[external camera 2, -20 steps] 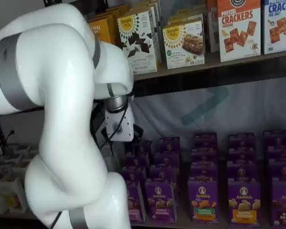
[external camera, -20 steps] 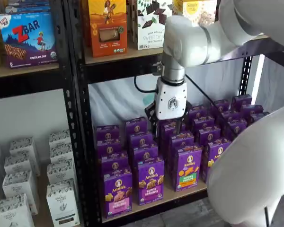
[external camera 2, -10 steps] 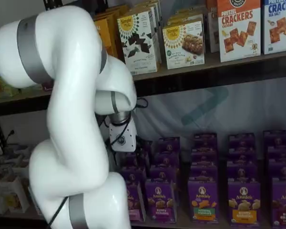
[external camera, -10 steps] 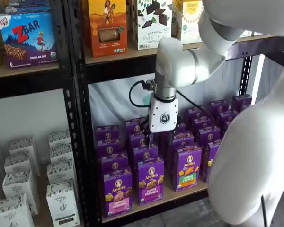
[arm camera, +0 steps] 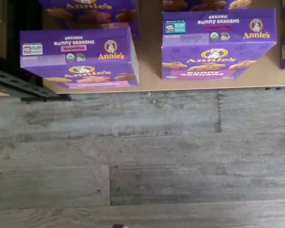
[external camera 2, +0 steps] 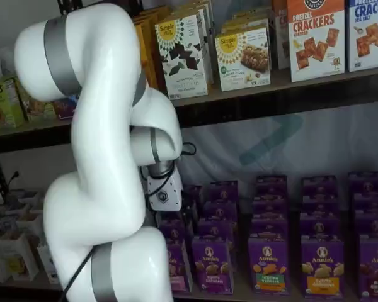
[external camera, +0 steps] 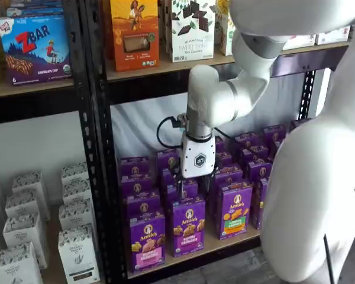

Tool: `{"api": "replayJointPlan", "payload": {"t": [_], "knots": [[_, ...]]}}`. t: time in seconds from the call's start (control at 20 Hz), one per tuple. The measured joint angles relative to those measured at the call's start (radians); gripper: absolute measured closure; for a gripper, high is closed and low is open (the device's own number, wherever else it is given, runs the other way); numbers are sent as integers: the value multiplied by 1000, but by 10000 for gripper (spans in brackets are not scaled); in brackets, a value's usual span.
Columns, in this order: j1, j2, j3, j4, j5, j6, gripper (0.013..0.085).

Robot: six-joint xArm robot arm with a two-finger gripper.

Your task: Pick up the purple box with a pink patch in the middle, on the bottom shelf, the first box from the left

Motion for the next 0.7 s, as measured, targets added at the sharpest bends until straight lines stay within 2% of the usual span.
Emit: {"api": "replayJointPlan", "payload": {"t": [0.15, 0.25, 0.35, 0.4, 0.55, 0.7], "knots": [[10, 65, -33, -4, -26, 13, 130], [12, 107, -54, -28, -46, 36, 130], [13, 150, -72, -102, -82, 102, 130], [13, 167, -77, -116, -101, 115, 130], [17, 220, -114, -104, -111, 108, 130], [23, 273, -151, -123, -118, 133, 130]]}}
